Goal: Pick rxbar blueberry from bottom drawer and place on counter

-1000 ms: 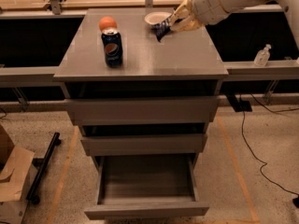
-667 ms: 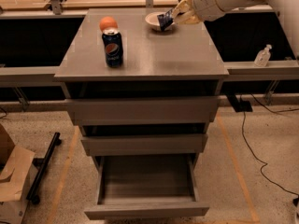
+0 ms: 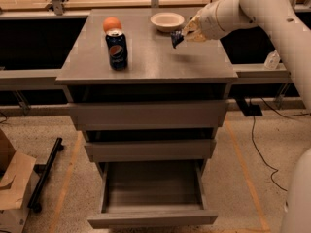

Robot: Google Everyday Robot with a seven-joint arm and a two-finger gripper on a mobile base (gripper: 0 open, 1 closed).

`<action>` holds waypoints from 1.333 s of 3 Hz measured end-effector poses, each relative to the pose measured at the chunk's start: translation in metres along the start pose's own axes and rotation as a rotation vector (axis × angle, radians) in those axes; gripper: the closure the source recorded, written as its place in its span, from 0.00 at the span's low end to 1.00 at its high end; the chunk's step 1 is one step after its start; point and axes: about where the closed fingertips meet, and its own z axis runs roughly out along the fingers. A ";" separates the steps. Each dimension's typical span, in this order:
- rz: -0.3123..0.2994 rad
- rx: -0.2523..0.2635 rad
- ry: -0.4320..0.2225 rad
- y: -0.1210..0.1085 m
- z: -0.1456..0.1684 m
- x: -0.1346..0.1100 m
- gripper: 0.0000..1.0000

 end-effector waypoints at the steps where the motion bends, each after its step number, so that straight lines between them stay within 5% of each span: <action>1: 0.041 -0.020 -0.029 0.027 0.026 -0.002 0.39; 3: 0.071 -0.028 -0.087 0.036 0.043 -0.022 0.00; 4: 0.071 -0.028 -0.087 0.036 0.043 -0.022 0.00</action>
Offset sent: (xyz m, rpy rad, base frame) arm -0.0069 0.0270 -0.0738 0.0781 0.1663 0.0463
